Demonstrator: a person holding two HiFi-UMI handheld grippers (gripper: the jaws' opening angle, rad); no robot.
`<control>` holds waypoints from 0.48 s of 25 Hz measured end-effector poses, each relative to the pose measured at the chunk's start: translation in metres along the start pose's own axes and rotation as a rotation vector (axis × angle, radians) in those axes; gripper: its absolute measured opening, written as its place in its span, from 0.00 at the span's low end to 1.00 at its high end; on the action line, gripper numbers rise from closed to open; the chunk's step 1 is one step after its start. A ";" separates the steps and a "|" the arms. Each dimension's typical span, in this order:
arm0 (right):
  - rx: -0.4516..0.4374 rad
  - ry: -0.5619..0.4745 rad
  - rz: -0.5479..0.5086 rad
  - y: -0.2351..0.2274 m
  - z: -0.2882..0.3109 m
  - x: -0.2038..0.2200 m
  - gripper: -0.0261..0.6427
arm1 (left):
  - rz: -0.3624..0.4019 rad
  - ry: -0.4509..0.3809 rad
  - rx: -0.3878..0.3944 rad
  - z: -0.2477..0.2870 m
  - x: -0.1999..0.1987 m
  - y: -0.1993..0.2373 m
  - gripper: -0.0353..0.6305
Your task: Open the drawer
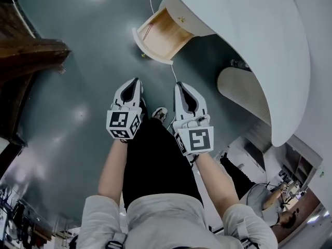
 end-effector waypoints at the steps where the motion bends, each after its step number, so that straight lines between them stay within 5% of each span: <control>1: -0.010 -0.003 0.007 0.005 -0.010 -0.007 0.06 | 0.015 -0.004 -0.002 -0.015 -0.008 -0.010 0.06; 12: 0.013 -0.158 -0.005 0.026 -0.102 -0.102 0.06 | 0.150 -0.150 0.021 -0.128 -0.125 -0.095 0.06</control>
Point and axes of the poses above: the fingertips, and each gripper's own axes: z forward along the fingers, y to its left, x out of its underside, the point moved 6 cm from there along -z, backward along the fingers, and after that the axes turned 15 degrees about -x, right-handed, at the moved point
